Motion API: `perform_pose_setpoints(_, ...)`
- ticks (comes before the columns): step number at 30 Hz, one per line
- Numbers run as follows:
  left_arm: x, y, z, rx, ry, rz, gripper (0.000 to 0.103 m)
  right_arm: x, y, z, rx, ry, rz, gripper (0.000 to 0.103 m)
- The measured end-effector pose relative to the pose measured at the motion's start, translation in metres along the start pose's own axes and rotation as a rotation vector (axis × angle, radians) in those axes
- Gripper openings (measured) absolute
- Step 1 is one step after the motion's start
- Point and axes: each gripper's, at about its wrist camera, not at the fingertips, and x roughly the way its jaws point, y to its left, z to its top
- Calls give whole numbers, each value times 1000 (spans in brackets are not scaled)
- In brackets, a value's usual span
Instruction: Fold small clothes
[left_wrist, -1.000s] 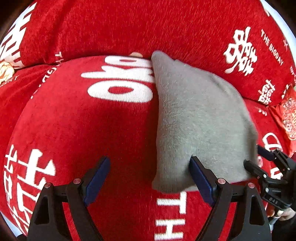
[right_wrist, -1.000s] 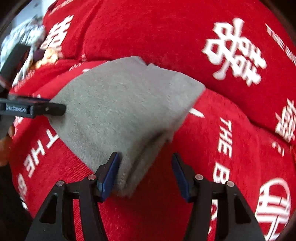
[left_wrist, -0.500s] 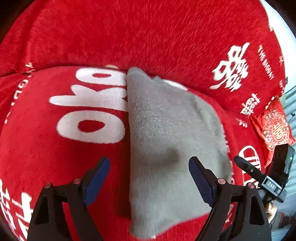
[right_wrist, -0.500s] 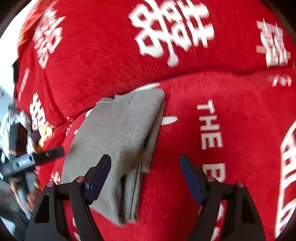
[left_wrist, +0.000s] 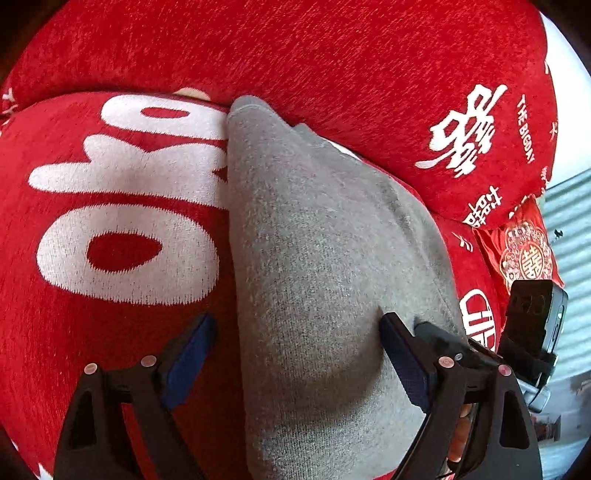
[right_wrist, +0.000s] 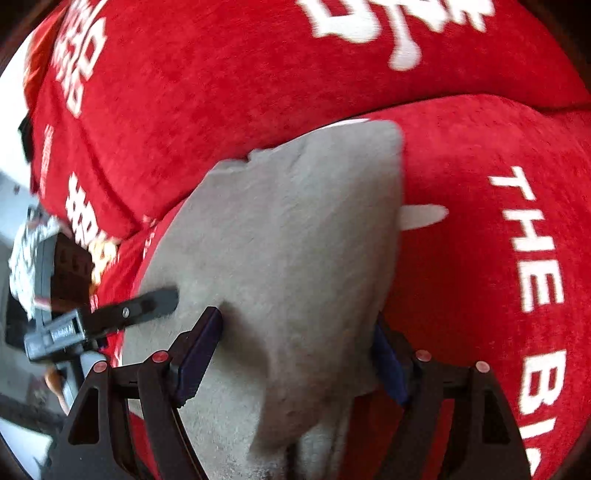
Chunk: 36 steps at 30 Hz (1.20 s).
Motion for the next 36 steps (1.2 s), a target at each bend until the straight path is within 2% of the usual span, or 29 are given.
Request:
perform_pose_setpoints(3,4,-2,3,0,2,-3,91,2,0,3,28,-3,21,74)
perform_pose_setpoints(5,10,-12,2,41,4,22,91,2,4,2,10,1,17,68)
perform_pose_setpoints(6,11,-16,1,70,-3,34,77,2,4,3,7,2,20,63)
perform_pose_setpoints(8,12,-21,-1,93,-15,49,70,2,-1,4,25,1,30,55)
perform_pose_setpoints(10,7,-25,-3,110,-37,60,57,0,-1,4,26,-7,35,46)
perform_pose_setpoints(15,-1,-48,-10,217,-80,174,46,-9,20,2,-71,-36,-56,42)
perform_pose_setpoints(17,-3,-56,-12,242,-89,212,44,-12,27,2,-97,-43,-85,41)
perform_pose_setpoints(24,-16,-65,-20,268,-108,253,42,-24,49,-4,-171,-66,-149,40)
perform_pose_setpoints(36,-56,-77,-55,293,-170,288,42,-52,81,-29,-249,-109,-163,39)
